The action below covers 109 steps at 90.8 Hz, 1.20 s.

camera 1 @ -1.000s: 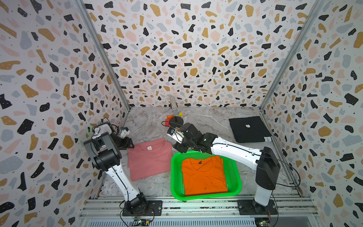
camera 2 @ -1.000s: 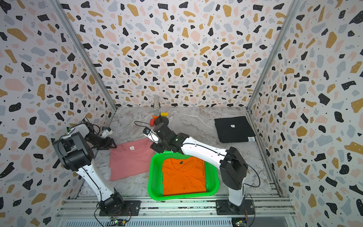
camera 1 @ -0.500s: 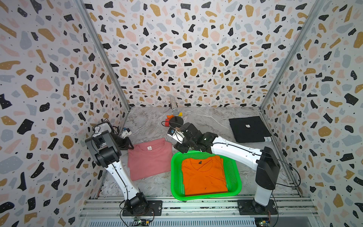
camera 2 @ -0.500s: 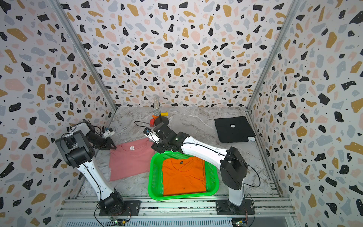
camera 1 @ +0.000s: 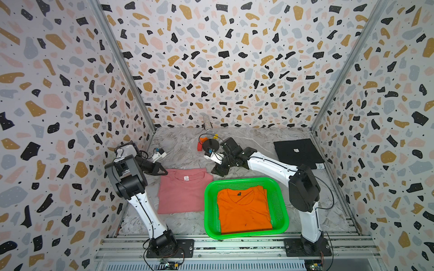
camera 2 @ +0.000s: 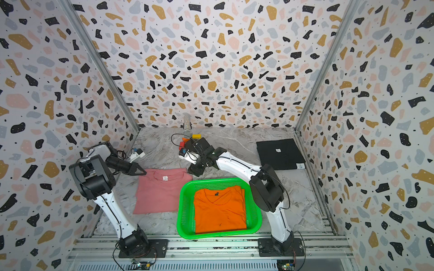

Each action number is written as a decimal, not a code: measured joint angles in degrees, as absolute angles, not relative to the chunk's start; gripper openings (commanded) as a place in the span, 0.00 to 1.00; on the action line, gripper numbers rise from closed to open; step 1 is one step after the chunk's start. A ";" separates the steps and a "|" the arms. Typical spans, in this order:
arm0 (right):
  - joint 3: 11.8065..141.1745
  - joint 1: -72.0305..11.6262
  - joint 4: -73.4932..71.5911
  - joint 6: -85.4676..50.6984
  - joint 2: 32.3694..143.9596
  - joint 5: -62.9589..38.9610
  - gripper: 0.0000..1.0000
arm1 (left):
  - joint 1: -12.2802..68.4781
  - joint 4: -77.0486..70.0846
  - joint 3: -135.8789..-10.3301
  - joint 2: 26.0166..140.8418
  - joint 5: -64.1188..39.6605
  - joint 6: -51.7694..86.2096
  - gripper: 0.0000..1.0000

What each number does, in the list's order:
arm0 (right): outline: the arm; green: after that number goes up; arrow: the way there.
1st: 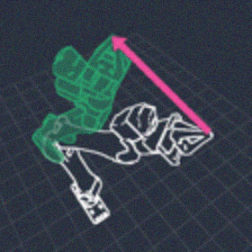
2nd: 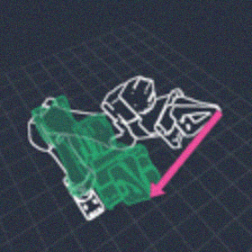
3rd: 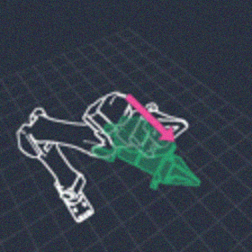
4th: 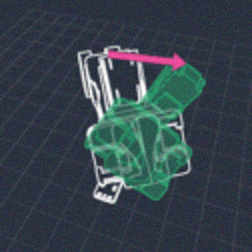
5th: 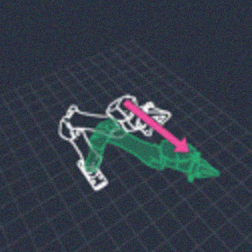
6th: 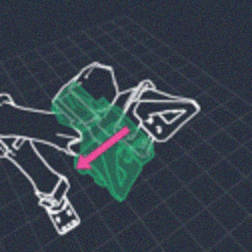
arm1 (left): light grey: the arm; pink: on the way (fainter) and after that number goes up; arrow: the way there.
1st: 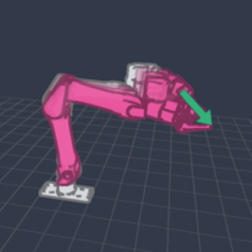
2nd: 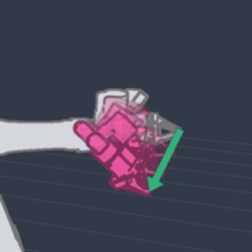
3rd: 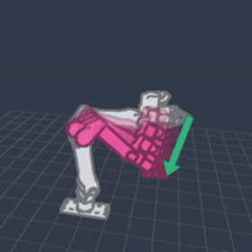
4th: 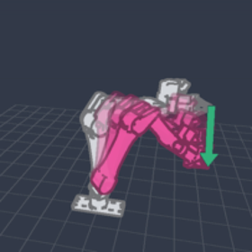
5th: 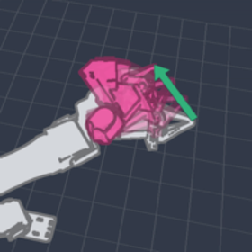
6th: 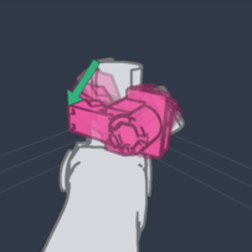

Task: Put the folded t-shirts into the basket
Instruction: Pick up the T-shirt from the center of the board.

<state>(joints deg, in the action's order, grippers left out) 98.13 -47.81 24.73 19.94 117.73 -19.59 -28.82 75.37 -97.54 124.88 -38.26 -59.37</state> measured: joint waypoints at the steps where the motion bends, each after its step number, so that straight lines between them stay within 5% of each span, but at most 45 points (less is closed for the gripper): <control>1: 98.13 -47.72 24.91 20.36 118.08 -19.86 0.69 | -28.69 75.48 -97.45 124.42 -38.59 -59.99 0.00; 49: 103.94 -39.99 26.50 28.93 127.87 -32.16 0.77 | -22.04 77.47 -101.12 121.54 -44.80 -73.06 0.00; 109: 107.90 -35.16 25.98 17.78 134.10 -38.11 0.79 | -19.46 72.49 -107.81 125.54 -53.04 -70.37 0.00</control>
